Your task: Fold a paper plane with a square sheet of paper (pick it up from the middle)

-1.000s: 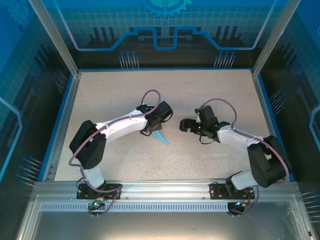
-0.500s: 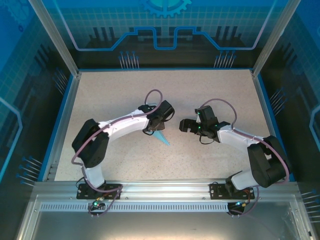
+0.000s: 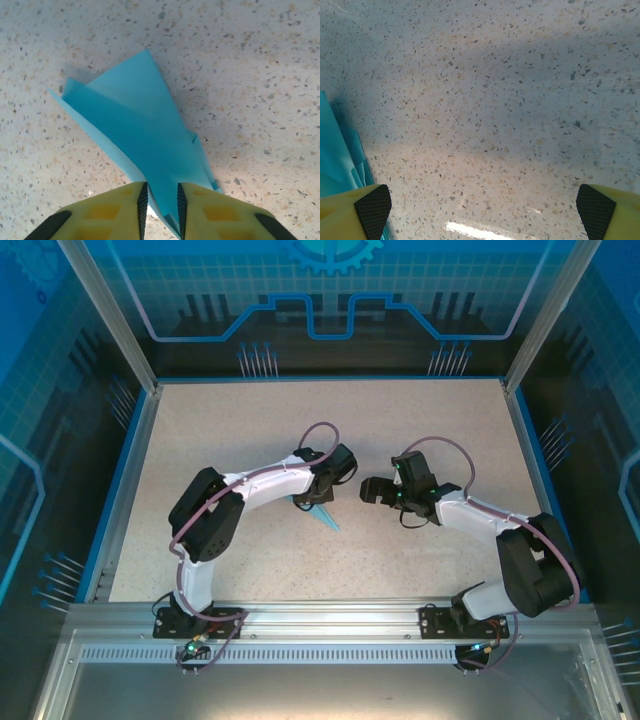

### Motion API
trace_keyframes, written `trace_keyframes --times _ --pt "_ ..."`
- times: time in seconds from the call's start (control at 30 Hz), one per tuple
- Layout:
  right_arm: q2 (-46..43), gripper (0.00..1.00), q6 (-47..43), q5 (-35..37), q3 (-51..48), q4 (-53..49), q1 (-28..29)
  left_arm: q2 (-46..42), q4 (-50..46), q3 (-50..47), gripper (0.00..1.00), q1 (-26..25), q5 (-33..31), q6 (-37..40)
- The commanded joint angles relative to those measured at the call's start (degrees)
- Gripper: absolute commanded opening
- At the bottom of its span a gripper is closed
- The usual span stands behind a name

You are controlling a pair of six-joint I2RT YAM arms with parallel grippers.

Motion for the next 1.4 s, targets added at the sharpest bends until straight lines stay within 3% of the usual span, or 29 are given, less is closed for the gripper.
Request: trace_keyframes --times 0.0,0.2,0.57,0.77,0.93,1.13,1.37 --pt "-0.81 1.00 0.52 0.95 0.49 -0.44 -1.05 -4.32 -3.25 -1.97 0.16 -0.81 -0.87 -1.35" --pt "-0.37 0.99 0.71 0.56 0.73 -0.47 -1.01 -9.71 -2.23 -4.78 0.00 -0.91 -0.83 -2.25" --pt "-1.59 0.99 0.11 -0.19 1.32 -1.62 -0.98 -21.09 12.05 -9.89 0.00 -1.28 4.84 3.31" --pt "-2.76 1.00 0.62 -0.28 1.81 -3.26 -0.92 -22.50 21.00 -14.31 0.00 -1.01 7.43 4.14" --pt "-3.61 0.96 0.65 -1.00 1.90 -4.82 0.38 -20.62 33.75 -21.56 0.00 1.30 15.97 1.67" --pt "-1.58 0.84 -0.26 -0.19 4.92 -8.40 5.57 -20.11 52.64 -33.80 0.00 4.91 25.07 -3.12" --pt "2.98 0.70 1.94 10.63 12.02 -13.94 18.20 -20.84 59.18 -40.75 0.00 6.03 26.69 -5.43"
